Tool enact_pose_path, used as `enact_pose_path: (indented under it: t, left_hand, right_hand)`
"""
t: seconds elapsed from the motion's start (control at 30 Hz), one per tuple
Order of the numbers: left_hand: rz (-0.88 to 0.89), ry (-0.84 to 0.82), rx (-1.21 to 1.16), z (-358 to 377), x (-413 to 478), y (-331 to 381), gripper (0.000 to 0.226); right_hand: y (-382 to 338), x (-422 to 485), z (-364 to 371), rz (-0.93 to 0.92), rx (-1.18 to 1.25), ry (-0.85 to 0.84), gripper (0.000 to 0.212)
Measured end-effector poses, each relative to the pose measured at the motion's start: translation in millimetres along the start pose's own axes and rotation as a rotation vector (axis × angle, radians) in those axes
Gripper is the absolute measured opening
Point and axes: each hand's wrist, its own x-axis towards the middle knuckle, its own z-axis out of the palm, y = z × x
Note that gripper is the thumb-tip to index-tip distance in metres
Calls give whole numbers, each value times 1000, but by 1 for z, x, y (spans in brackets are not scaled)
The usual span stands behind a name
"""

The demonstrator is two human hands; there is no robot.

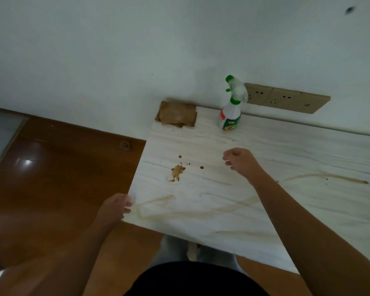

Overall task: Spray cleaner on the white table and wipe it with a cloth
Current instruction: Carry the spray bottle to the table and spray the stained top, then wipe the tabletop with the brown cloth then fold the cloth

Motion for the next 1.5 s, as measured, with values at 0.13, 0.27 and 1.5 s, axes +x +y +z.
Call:
enact_pose_path:
  t: [0.13, 0.27, 1.5]
  left_hand:
    - [12, -24, 9, 3, -6, -1, 28]
    - [3, -47, 25, -7, 7, 0, 30]
    - [315, -194, 189, -15, 172, 101, 10]
  right_hand:
    - [10, -28, 19, -30, -47, -106, 9]
    - [15, -37, 38, -28, -84, -123, 10]
    - [-147, 158, 119, -56, -26, 227, 19]
